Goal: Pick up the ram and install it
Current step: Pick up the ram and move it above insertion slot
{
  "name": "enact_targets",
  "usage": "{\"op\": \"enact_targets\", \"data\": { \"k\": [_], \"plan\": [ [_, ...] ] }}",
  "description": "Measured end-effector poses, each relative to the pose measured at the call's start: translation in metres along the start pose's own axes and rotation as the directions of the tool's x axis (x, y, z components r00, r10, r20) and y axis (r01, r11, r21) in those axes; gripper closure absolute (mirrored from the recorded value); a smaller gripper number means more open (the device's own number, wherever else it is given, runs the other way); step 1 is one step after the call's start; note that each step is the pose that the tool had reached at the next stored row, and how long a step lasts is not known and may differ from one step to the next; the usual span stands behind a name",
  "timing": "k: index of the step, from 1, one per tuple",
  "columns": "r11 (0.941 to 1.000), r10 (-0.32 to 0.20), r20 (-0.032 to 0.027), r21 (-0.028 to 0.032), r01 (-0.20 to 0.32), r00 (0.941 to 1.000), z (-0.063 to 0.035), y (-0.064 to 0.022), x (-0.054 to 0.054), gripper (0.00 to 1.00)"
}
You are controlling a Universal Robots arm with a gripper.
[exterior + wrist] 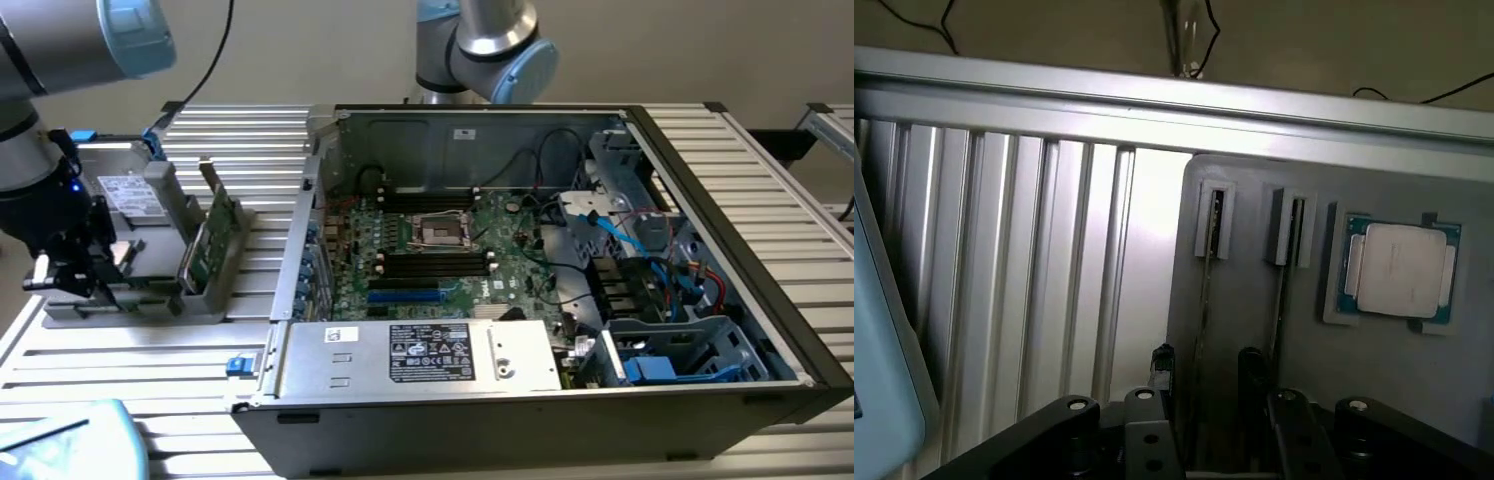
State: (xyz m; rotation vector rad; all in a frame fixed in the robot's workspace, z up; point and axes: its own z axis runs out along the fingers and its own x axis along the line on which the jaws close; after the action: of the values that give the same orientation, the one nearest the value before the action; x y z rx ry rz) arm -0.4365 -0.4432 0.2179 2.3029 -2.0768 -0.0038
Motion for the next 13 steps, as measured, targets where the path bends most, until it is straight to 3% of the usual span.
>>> {"op": "enact_targets", "data": {
  "k": [13],
  "plan": [
    [1.0000,-0.001,0.0011,0.0004,0.001,1.0000,0.0195,-0.0084,0.004,0.61]
  ]
}}
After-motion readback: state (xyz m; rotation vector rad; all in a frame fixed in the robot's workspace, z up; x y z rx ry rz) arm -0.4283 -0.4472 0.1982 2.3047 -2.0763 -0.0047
